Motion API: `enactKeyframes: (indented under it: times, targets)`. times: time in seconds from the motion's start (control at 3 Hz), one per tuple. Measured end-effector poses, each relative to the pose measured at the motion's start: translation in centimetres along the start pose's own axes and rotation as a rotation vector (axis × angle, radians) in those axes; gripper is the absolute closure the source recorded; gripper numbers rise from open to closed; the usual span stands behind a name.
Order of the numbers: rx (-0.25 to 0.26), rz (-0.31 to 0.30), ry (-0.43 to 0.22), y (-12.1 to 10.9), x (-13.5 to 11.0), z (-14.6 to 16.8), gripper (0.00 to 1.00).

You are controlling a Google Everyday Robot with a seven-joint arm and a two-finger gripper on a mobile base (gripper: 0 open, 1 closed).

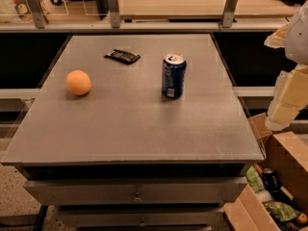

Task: Knock pepsi can over

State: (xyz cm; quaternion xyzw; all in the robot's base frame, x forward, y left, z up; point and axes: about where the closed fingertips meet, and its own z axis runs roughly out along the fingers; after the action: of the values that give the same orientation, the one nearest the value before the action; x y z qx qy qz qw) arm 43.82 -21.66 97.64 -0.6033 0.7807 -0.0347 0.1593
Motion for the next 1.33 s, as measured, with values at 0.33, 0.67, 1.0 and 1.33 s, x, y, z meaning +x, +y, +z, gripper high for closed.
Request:
enactKeyframes:
  times: [0.33,0.67,1.0,1.33]
  targets:
    - [0.017,0.007,-0.004,-0.1,-0.1,-0.2,0.0]
    - [0.026,0.045,-0.07,-0.7,-1.1,1.4,0.0]
    - [0.043,0.063,-0.188,-2.6,-2.8,3.4,0.0]
    - [0.055,0.063,-0.309,-4.9,-4.6,5.8,0.0]
